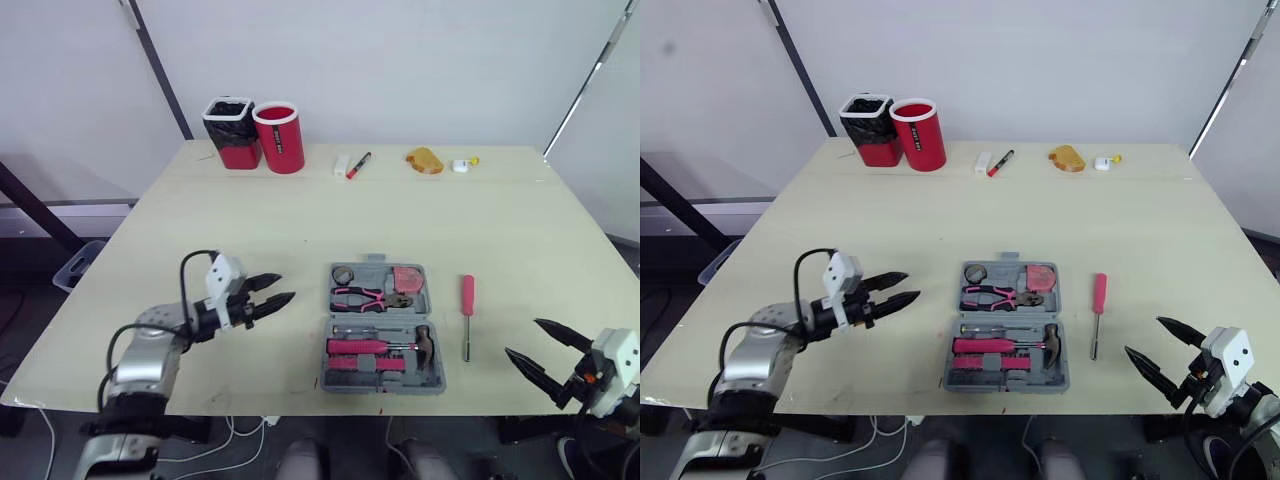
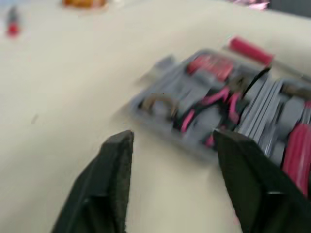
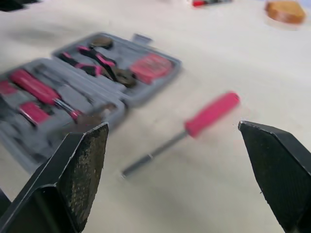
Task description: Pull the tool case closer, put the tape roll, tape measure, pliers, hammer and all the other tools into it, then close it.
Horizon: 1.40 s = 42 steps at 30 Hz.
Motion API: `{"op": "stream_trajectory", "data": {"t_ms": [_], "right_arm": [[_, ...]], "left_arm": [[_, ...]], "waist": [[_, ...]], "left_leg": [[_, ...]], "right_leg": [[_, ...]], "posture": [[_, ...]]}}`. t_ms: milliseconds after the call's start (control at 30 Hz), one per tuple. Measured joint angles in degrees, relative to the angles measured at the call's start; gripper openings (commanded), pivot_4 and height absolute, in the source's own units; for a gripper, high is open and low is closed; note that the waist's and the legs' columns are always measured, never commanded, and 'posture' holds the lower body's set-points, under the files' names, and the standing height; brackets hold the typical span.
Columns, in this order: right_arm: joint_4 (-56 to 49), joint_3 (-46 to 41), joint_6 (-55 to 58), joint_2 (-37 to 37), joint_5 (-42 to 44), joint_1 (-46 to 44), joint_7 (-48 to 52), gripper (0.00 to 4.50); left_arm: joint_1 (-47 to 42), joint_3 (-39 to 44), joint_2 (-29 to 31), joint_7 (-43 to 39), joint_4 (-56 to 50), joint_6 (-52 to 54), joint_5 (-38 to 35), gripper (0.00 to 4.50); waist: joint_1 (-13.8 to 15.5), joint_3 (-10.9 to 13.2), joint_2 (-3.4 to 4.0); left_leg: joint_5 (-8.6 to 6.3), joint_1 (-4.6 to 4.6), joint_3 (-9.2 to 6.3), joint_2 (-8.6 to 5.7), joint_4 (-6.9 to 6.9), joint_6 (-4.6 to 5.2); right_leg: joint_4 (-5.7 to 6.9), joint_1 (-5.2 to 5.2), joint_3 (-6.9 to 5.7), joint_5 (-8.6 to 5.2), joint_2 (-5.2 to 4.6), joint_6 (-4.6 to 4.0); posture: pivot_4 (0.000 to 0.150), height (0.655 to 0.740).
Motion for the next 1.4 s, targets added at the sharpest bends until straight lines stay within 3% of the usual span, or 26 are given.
{"op": "stream_trajectory", "data": {"t_ms": [67,200,533,867,1400], "right_arm": [[0.2,-1.4,-0.5,0.1,-0.1,1.1,-0.3,4.50],[0.8,-2.6,-0.2,0.0,0.0,4.0,-0.7,4.50],[1.0,-4.3,0.2,0.0,0.8,5.7,-0.6,4.50],[1.0,-3.0,1.2,1.9,-1.6,2.5,-5.9,4.50],[-5.8,11.5,15.0,13.0,-10.3,-10.7,-28.8,4.50]], "left_arm": [[5.1,2.7,1.2,0.9,-1.5,0.3,-0.8,4.38],[16.6,9.5,2.5,1.0,-5.8,3.2,-5.3,4.38],[24.3,13.9,2.8,1.1,-11.9,4.1,-8.7,4.38],[20.2,11.5,3.1,0.0,-13.4,4.0,-9.1,4.38],[6.5,-0.9,6.7,-10.7,-17.4,1.8,-8.5,4.38]], "waist": [[-0.3,0.0,0.02],[-0.6,0.0,0.00],[-0.9,0.0,-0.01],[-1.2,0.0,-0.01],[-1.2,0.0,-0.01]], "left_leg": [[-0.01,0.07,0.11,0.10,-0.09,-0.01],[-0.01,0.08,0.14,0.21,-0.13,-0.01],[-0.01,0.15,0.24,0.23,-0.14,-0.03],[-0.01,0.16,0.32,0.22,-0.14,-0.02],[0.00,0.07,0.35,0.21,-0.16,-0.03]], "right_leg": [[0.00,-0.01,0.04,0.00,0.00,0.01],[-0.02,-0.04,0.03,-0.08,0.02,-0.12],[-0.03,-0.04,0.07,-0.20,0.01,0.00],[-0.02,-0.07,0.13,-0.10,0.02,-0.16],[-0.02,-0.16,0.17,-0.08,0.05,-0.16]], "posture": [[0.150,0.7400],[0.150,0.7400],[0.150,0.7400],[0.150,0.7400],[0.150,0.7400]]}}
